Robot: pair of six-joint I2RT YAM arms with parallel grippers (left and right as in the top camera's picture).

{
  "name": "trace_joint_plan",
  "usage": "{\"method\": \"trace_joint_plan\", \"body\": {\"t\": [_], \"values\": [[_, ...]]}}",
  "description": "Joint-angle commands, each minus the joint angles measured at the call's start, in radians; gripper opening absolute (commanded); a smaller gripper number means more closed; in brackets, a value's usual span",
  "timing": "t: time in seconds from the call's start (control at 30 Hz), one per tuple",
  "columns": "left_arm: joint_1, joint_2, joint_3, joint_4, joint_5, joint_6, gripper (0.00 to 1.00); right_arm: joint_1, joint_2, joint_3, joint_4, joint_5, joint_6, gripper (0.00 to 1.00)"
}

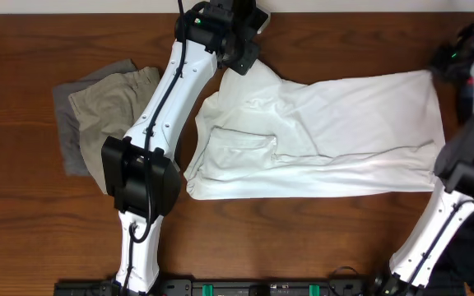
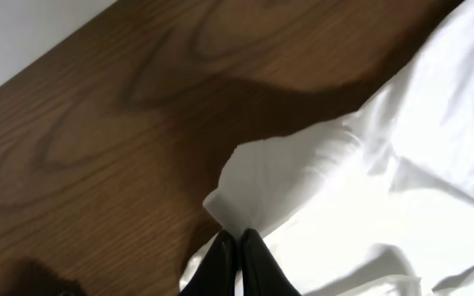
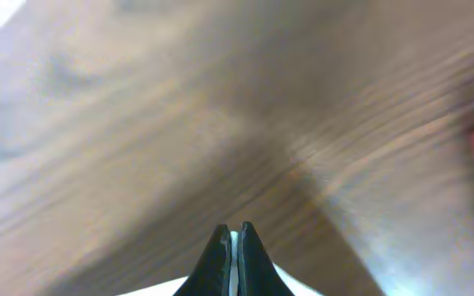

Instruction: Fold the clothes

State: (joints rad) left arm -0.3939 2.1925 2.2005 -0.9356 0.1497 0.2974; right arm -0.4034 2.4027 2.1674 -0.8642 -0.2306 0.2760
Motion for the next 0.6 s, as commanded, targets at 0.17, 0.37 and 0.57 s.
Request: {"method": "trace_joint_plan", "body": {"t": [0.17, 0.37, 0.57], "values": [[0.002, -0.068, 0.012, -0.038, -0.013, 0.021, 0.06, -0.016, -0.220, 0.036, -0.067, 0.031, -0.057, 0.01], [0.002, -0.068, 0.012, -0.135, -0.011, 0.020, 0.06, -0.017, -0.222, 0.036, -0.183, 0.072, -0.076, 0.01], [0.000, -0.068, 0.012, -0.282, 0.088, 0.019, 0.06, -0.023, -0.222, 0.036, -0.229, 0.129, -0.076, 0.01]]}}
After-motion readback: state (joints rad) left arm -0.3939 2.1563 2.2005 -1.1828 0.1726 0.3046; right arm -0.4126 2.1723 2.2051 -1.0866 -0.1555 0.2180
